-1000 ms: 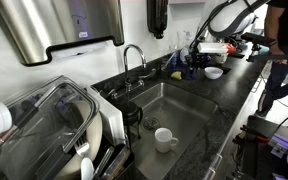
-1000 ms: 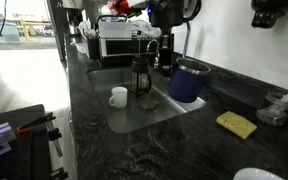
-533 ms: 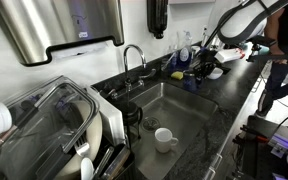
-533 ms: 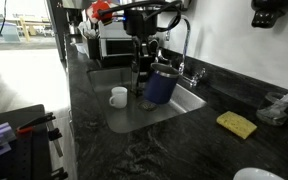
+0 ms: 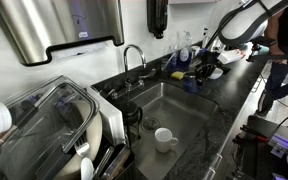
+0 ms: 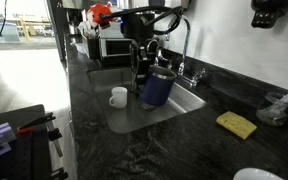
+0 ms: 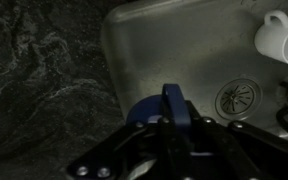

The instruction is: Place the blue cup in the sink

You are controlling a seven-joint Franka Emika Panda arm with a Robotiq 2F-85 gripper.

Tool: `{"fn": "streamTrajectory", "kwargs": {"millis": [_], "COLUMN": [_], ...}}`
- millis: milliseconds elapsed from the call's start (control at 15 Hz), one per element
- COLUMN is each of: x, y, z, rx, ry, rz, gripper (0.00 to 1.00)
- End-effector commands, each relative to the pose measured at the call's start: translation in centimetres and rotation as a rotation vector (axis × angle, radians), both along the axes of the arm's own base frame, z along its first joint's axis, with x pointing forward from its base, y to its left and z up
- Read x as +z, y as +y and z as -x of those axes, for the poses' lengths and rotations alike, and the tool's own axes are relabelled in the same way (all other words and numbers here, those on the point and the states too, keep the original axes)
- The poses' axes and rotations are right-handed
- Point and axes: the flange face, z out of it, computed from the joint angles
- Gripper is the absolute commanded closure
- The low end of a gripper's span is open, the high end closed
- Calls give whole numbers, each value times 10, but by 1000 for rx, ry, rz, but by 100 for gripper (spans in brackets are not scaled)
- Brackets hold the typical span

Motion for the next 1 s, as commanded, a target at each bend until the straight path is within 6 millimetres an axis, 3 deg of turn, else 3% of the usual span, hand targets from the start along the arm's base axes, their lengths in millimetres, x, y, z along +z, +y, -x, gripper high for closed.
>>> {"fn": "streamTrajectory", "kwargs": {"millis": [0,200,600,733,933], "x": [0,-5,-45,-57,-73], "y": [0,24,88,100,104], "z": [0,-11,-35,-42,-51], "rx": [0,115,411,485,556], "ry": [1,-69,-129,-141,-152], "rz": [0,1,25,23,40], "gripper": [96,96,96,96,96]}}
